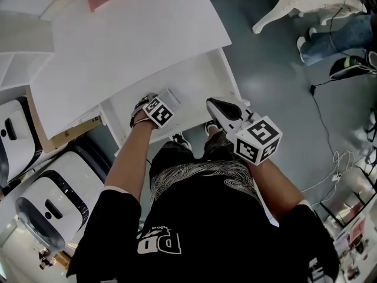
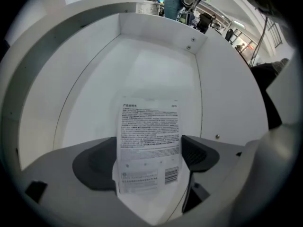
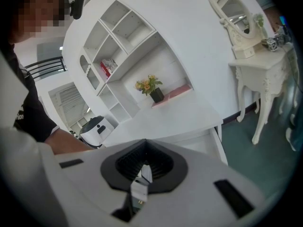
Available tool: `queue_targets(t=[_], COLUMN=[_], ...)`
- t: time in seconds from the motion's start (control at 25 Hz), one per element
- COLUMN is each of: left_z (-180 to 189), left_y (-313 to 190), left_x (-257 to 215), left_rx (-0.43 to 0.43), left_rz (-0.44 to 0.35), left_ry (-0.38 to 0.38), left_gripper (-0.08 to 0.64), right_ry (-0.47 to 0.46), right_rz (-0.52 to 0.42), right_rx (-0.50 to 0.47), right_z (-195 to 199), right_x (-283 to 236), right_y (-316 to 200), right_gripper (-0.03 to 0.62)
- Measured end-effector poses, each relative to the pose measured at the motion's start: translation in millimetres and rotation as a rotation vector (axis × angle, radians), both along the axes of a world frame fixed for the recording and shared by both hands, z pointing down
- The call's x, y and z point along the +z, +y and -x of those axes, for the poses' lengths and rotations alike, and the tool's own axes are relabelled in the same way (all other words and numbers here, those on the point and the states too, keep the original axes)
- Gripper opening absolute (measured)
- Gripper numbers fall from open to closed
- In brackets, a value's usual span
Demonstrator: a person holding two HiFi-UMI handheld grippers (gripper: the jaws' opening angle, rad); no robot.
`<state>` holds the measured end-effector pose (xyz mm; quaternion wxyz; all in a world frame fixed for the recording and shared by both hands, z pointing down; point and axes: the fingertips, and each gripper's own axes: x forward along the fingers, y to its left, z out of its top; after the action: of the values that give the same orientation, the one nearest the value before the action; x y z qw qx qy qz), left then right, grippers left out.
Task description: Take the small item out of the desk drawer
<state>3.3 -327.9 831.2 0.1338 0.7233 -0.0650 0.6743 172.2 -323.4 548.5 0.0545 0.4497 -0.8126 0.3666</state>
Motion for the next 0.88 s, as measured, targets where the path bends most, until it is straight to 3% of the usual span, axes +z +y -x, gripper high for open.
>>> queue_targets(t=[0.28, 0.64, 0.88], left_z=[0, -1, 2], left_y=[-5, -7, -10], left_x=[3, 1, -10], left_rx=[0.0, 0.001, -0.045], left_rz=[-0.059, -0.071, -0.06], left_ry=[0.036, 0.026, 0.04], left_gripper=[0.445, 0.442, 0.44], right_ry=[-0.008, -0.003, 0.002], right_rz=[0.008, 0.015, 0.003], right_rx=[0.008, -0.014, -0.014], right_z=[0, 11, 17], right_x=[-1, 2, -3], right_y=[-3, -3, -2], right_gripper=[0.009, 0.009, 0.009])
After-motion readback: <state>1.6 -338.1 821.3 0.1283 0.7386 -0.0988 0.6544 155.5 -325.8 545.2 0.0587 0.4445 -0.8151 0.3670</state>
